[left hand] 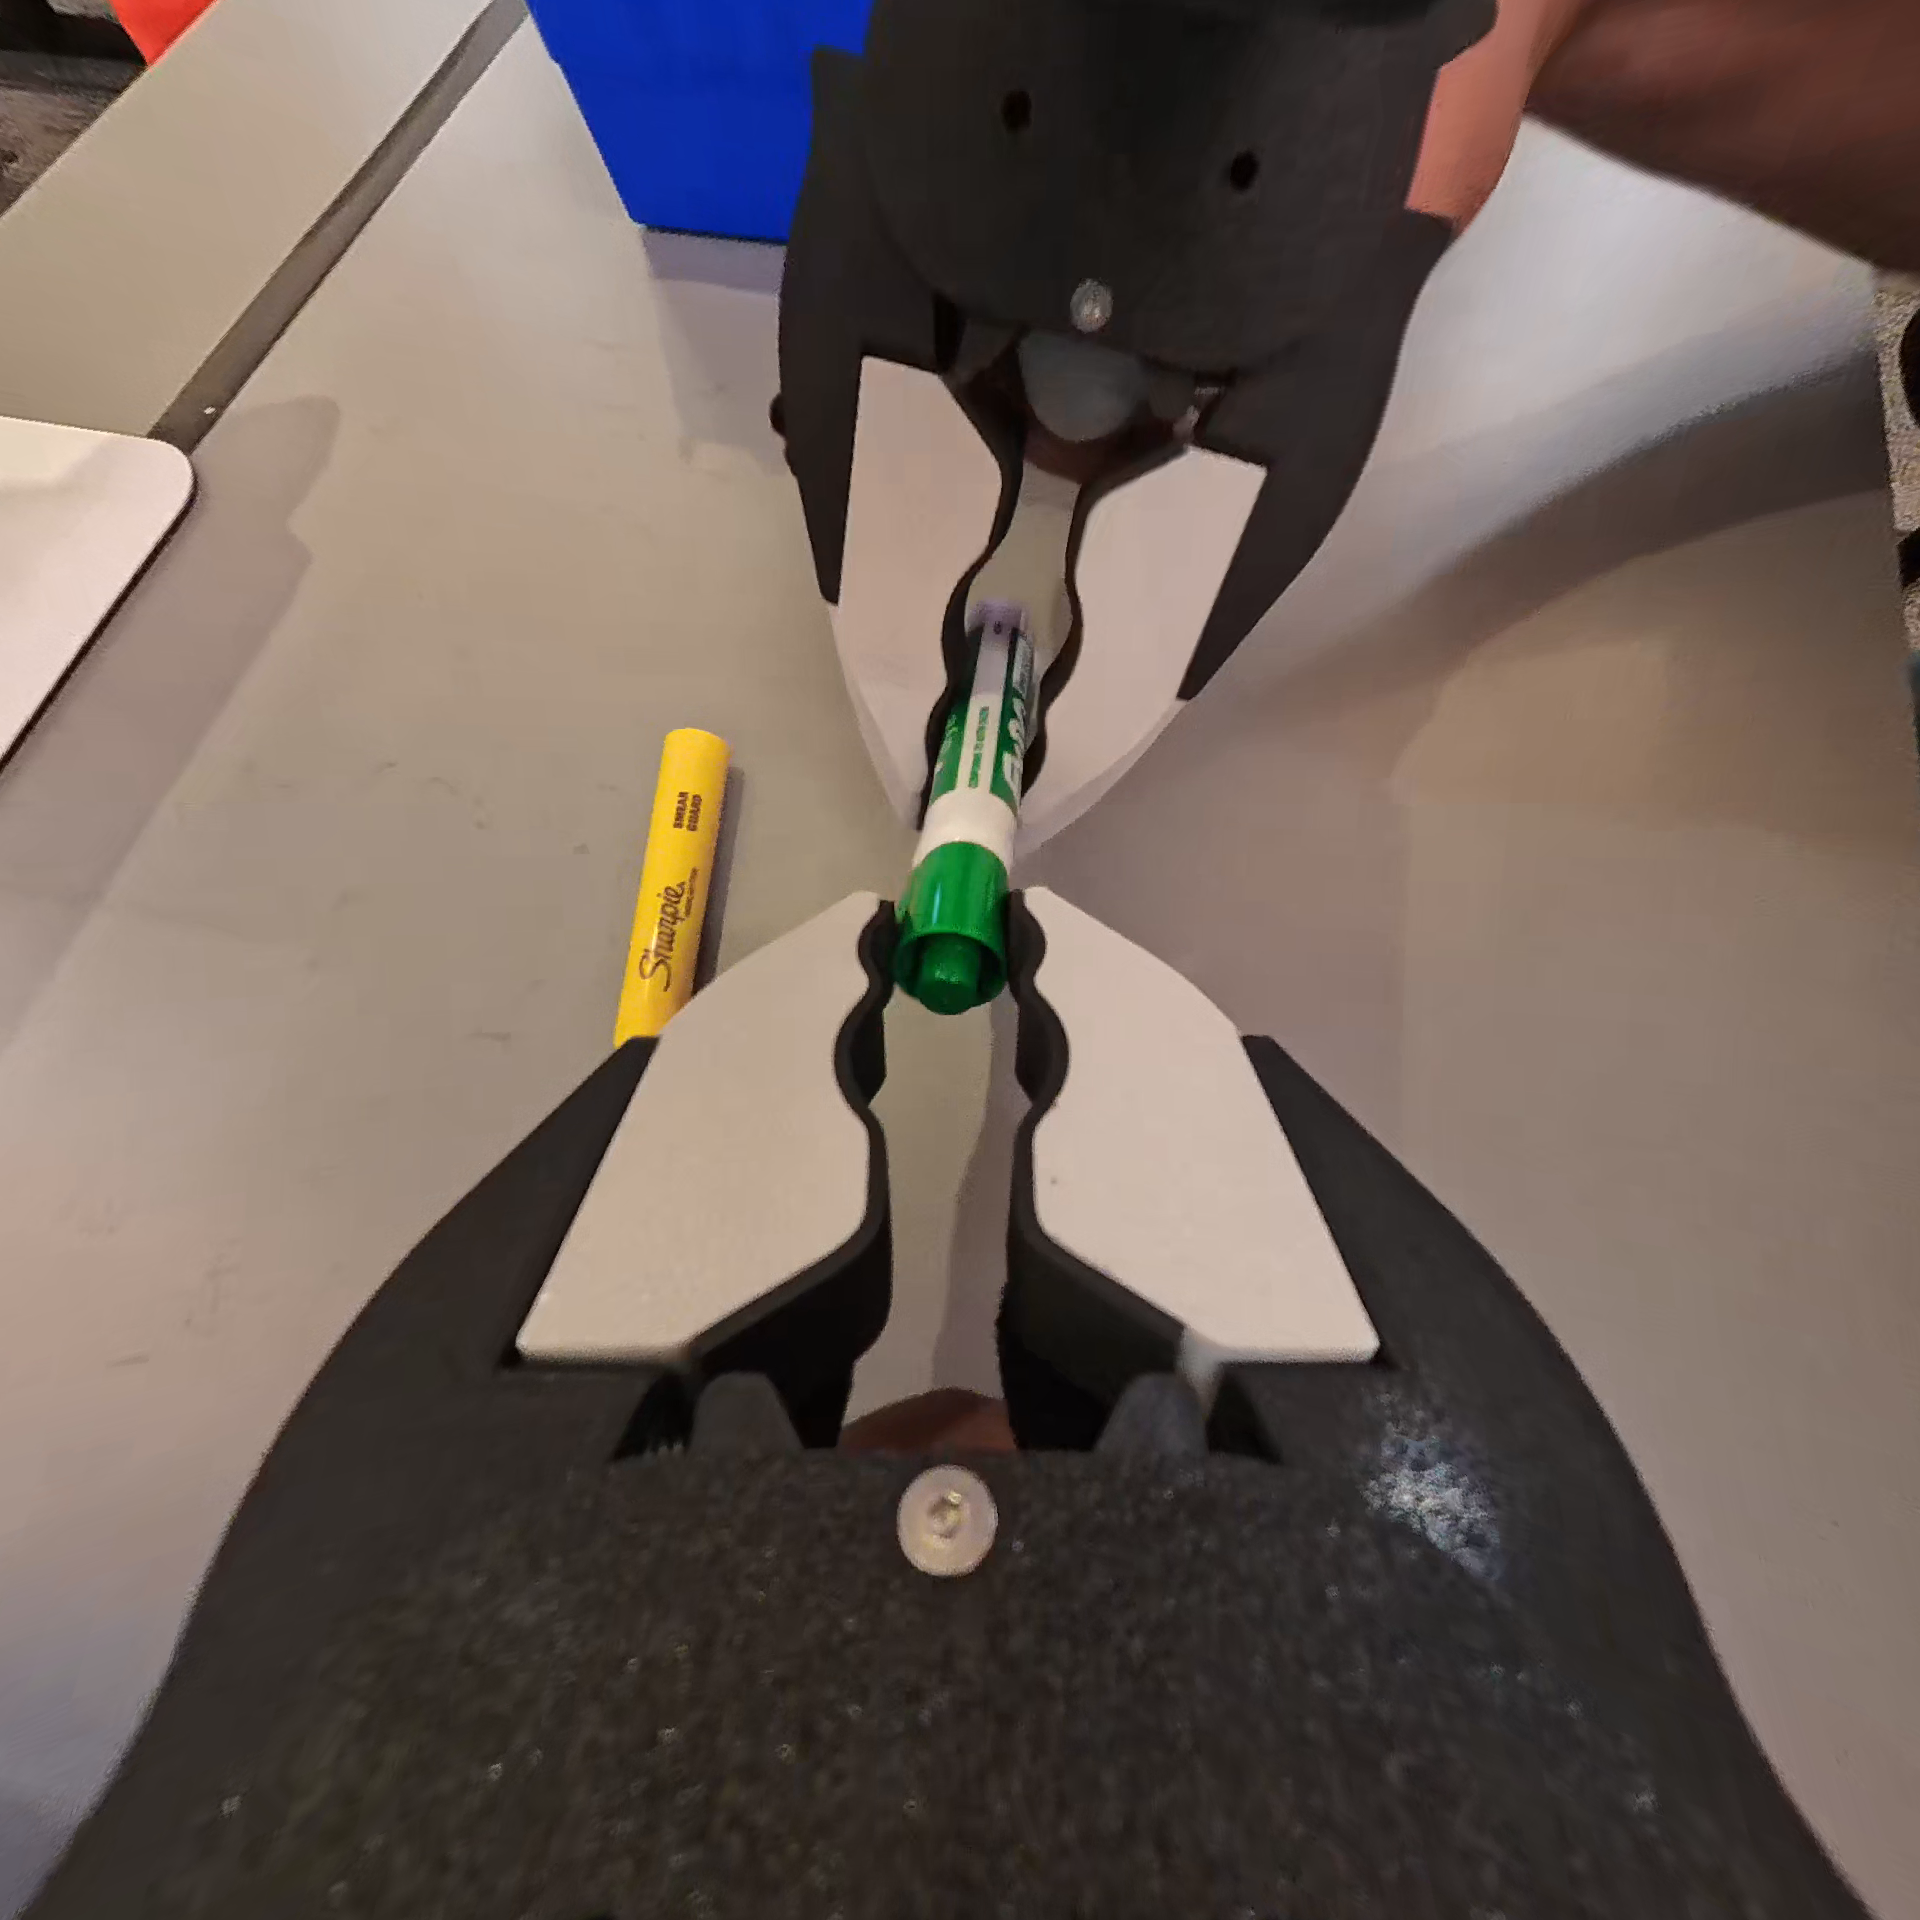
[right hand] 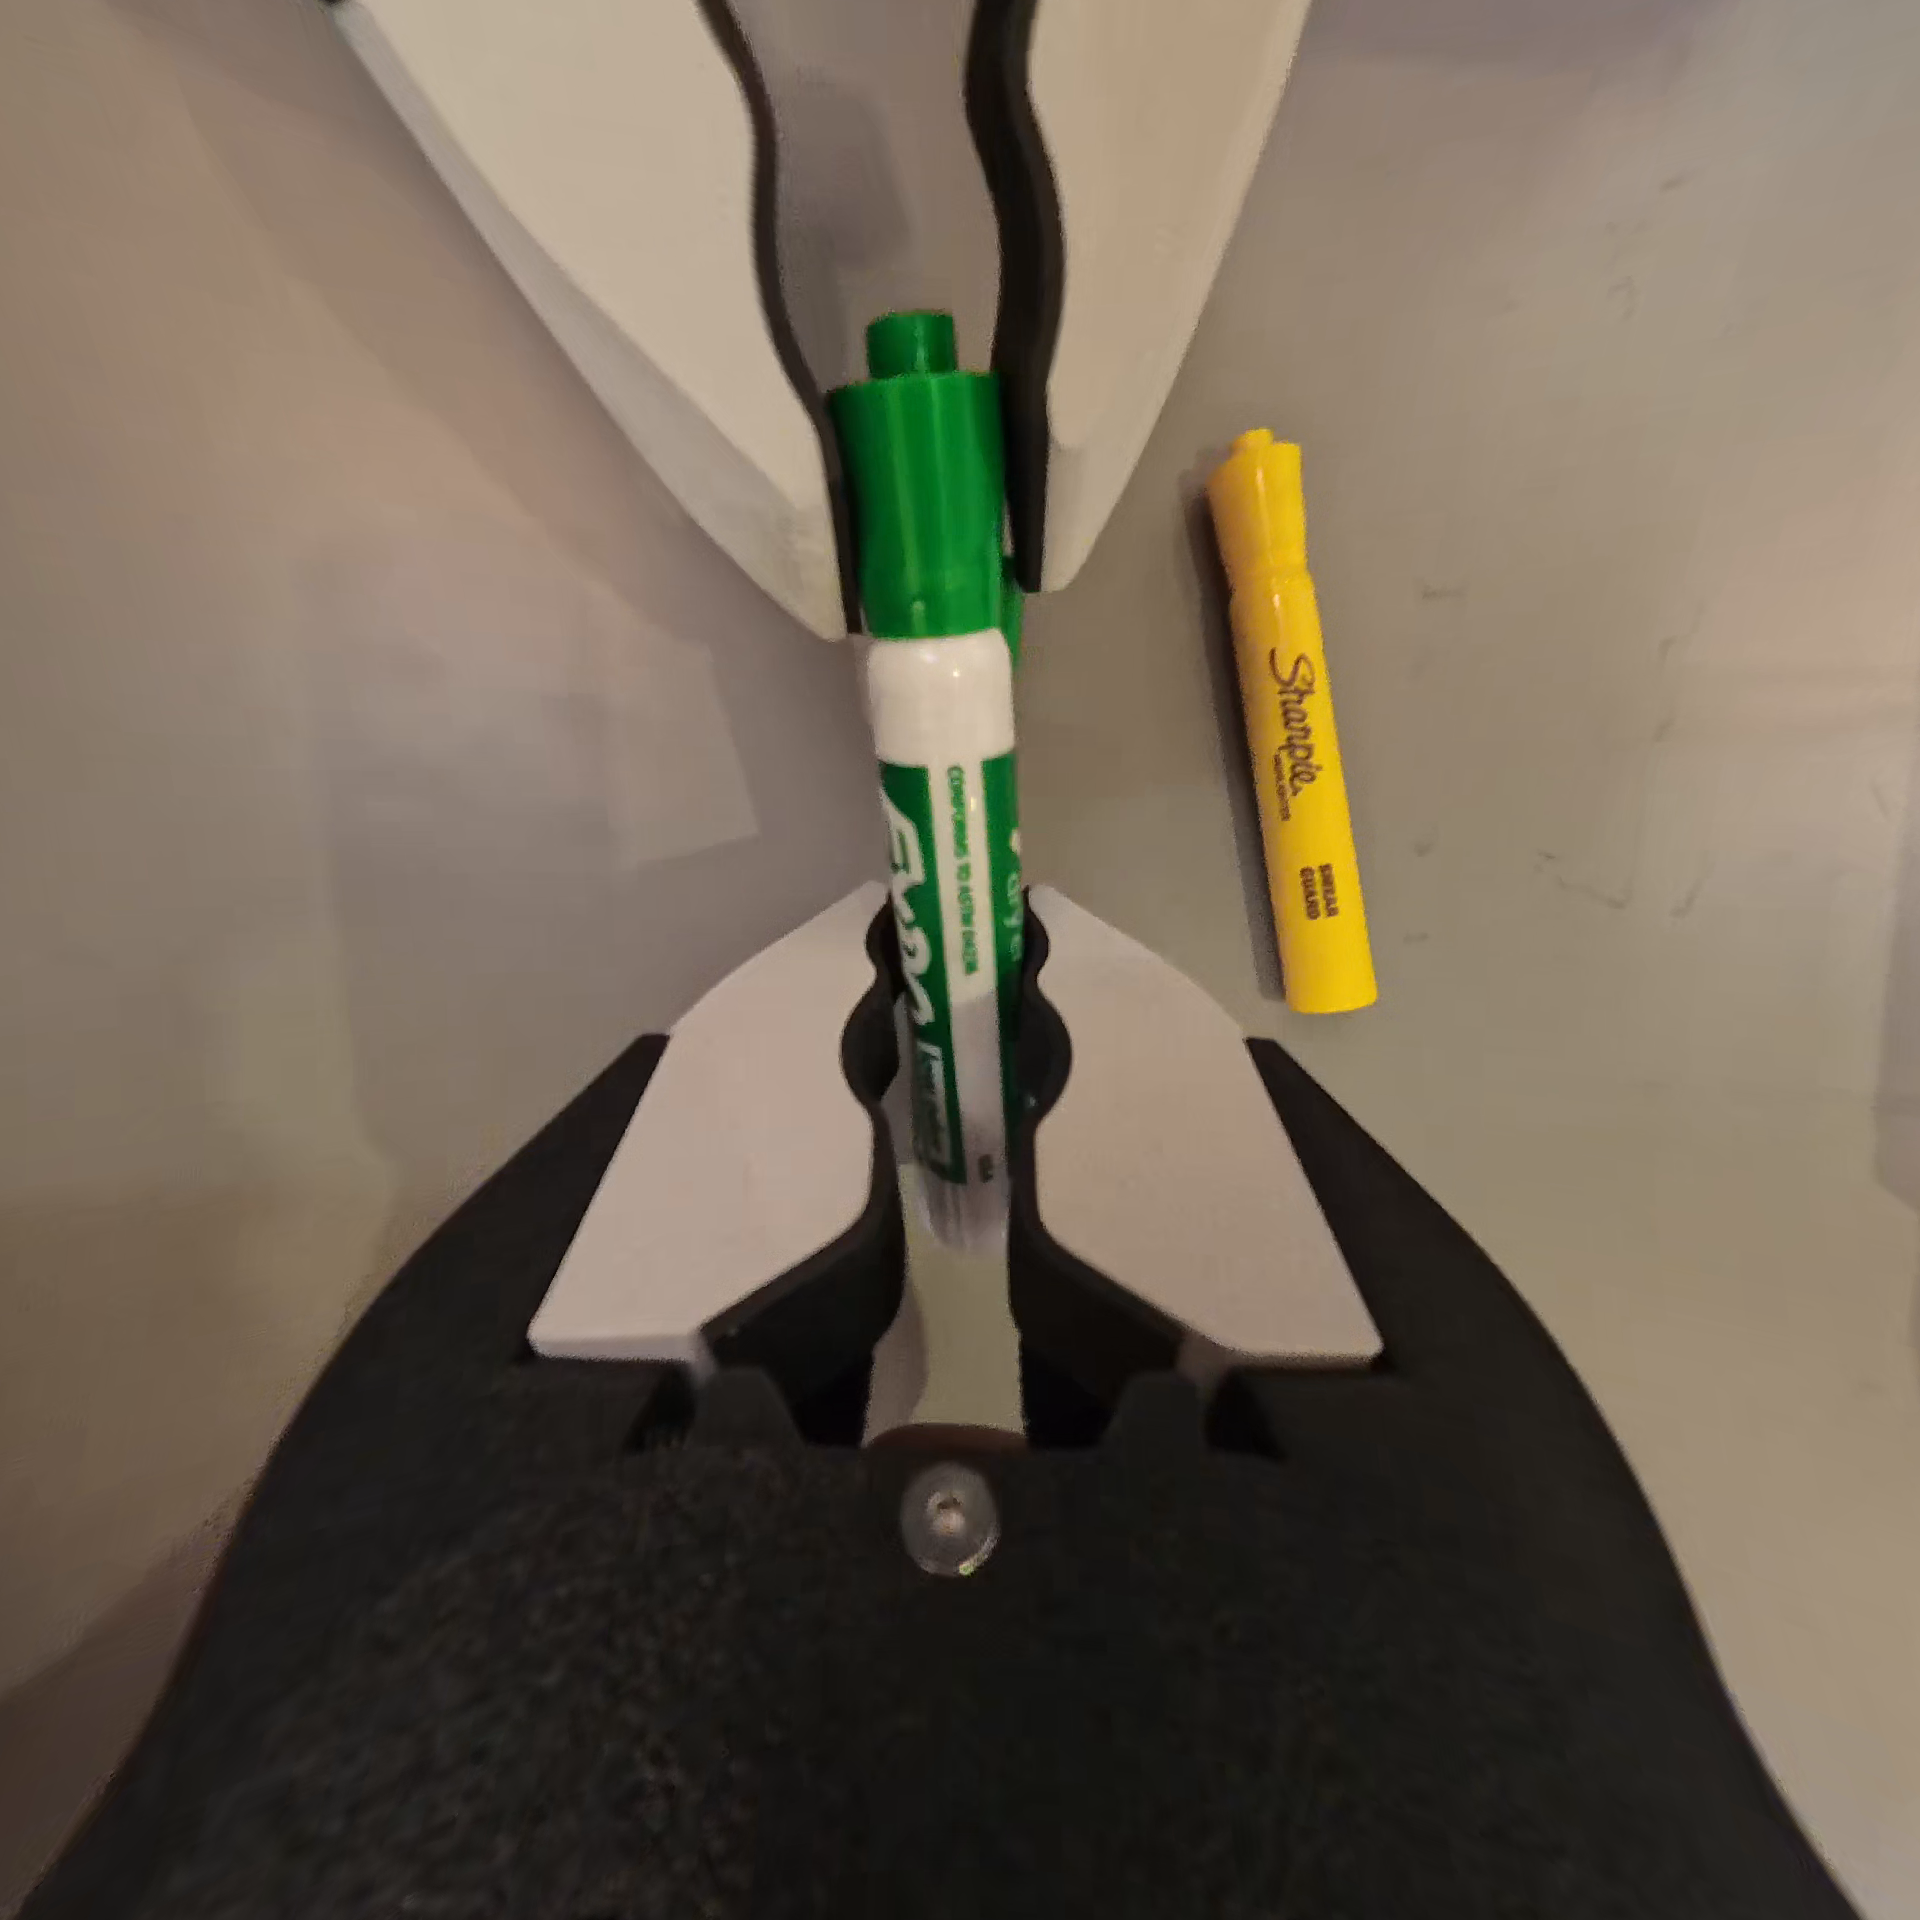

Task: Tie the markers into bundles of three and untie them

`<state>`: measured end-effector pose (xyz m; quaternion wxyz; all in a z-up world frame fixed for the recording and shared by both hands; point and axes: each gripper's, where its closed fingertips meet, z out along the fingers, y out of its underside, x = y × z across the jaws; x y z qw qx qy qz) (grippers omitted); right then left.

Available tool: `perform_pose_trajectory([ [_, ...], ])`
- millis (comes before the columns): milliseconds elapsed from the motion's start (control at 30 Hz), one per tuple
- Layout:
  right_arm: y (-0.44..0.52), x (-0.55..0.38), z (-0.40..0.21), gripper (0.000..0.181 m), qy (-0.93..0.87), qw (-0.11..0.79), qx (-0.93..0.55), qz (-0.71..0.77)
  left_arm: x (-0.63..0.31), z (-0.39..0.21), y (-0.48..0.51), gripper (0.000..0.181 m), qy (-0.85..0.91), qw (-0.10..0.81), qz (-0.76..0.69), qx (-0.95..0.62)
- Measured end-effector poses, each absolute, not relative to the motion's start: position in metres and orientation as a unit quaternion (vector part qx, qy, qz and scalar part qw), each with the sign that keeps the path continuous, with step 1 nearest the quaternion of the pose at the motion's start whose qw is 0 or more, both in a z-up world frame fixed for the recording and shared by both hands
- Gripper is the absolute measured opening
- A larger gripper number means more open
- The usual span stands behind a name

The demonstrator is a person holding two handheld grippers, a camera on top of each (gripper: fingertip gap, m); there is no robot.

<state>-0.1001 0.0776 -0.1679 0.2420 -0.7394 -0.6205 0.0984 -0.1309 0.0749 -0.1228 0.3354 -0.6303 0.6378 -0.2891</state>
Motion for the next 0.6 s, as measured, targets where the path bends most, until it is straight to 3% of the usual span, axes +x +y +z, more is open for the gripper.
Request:
perform_pose_trajectory([
  [267, 0.056, -0.086, -0.166, 0.018, -0.624, 0.170, -0.756, 0.103, -0.120, -0.132, 0.062, 0.020, 0.641, 0.321, -0.317, -0.621],
  [600, 0.045, -0.070, -0.164, 0.019, -0.618, 0.121, -0.772, 0.090, -0.117, -0.135, 0.054, 0.034, 0.644, 0.323, -0.319, -0.616],
])
